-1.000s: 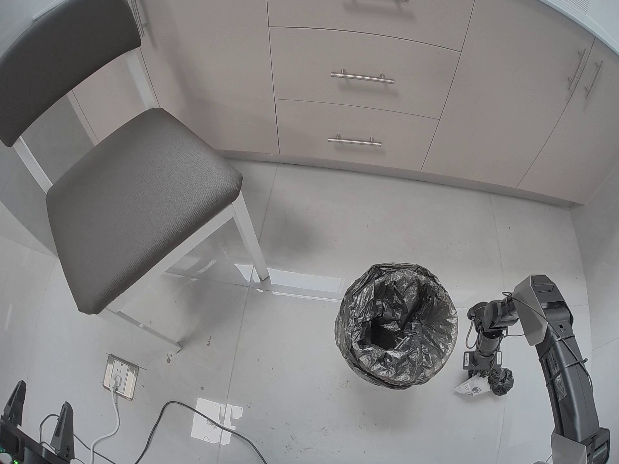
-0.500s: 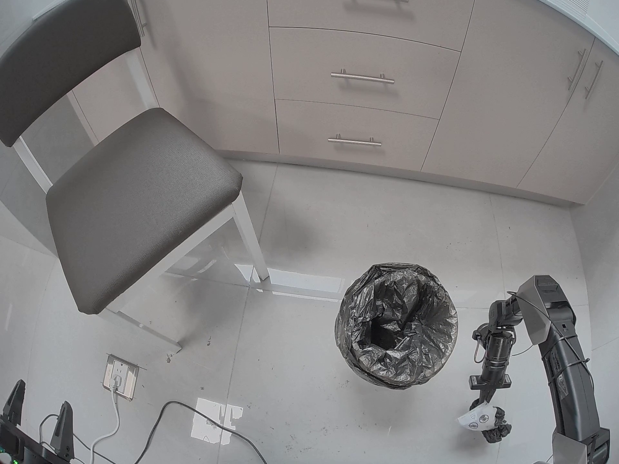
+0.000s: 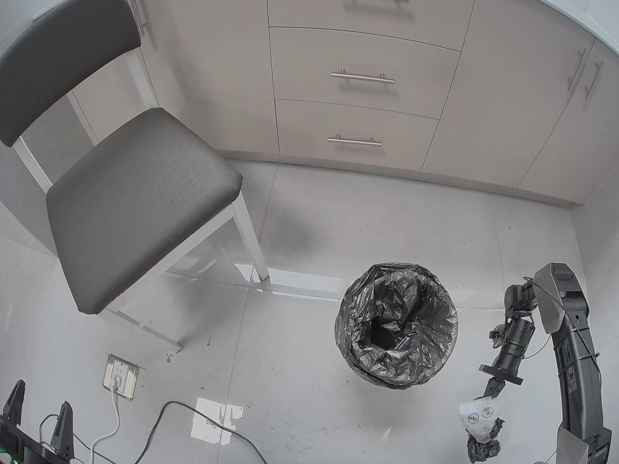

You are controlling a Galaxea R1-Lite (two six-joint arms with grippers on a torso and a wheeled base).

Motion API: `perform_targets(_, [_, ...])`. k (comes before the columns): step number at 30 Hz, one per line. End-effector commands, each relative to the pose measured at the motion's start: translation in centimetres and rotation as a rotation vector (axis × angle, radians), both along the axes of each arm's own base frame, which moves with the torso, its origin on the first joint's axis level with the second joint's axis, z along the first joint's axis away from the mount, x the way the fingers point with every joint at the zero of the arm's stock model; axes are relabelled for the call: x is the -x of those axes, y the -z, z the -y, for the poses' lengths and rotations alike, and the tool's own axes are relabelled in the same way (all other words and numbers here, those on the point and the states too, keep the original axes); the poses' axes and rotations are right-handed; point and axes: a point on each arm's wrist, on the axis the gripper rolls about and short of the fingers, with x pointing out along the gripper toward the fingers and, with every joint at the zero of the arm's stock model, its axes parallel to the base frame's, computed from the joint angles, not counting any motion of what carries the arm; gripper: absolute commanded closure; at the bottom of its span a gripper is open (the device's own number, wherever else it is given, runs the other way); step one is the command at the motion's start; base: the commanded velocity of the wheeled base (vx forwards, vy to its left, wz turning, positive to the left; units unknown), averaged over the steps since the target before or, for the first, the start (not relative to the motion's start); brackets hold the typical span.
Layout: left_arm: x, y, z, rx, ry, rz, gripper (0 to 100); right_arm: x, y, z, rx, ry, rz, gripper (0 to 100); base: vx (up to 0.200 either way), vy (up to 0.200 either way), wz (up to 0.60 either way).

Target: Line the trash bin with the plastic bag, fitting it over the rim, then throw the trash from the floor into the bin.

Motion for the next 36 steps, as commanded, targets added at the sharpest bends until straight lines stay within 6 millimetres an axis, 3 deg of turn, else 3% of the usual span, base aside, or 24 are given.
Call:
perform_targets(1, [0.0,0.5,0.0,0.001,0.0,0.001,0,-1.5,-8.3,-0.1,-0.073,0.102,0.124,100,0.0,0.0,0.0])
perform_targets(7, [0.0,0.5,0.0,0.001,0.0,-0.001,0,-1.6,-15.0,-1.9,-0.13,0.121,0.218,100,0.0,0.0,0.0])
perform_targets(12, [0.0,0.5,0.0,0.001,0.0,0.001,0,-1.6,-19.0,-4.1,-0.15,0.105,0.3,100,0.0,0.0,0.0])
perform_targets(20, [0.0,0.5,0.0,0.001,0.001,-0.002,0,-1.3,-22.6,-7.6,-0.17,0.019,0.42,100,0.0,0.0,0.0])
perform_targets(24, [0.0,0.5,0.0,0.001,0.0,0.001,0,-1.8,-24.5,-8.9,-0.165,-0.002,0.578,100,0.0,0.0,0.0])
perform_targets(36, [0.0,0.5,0.0,0.001,0.0,-0.001,0,-3.6,-31.0,-12.3,-0.141,0.137,0.992,100,0.0,0.0,0.0])
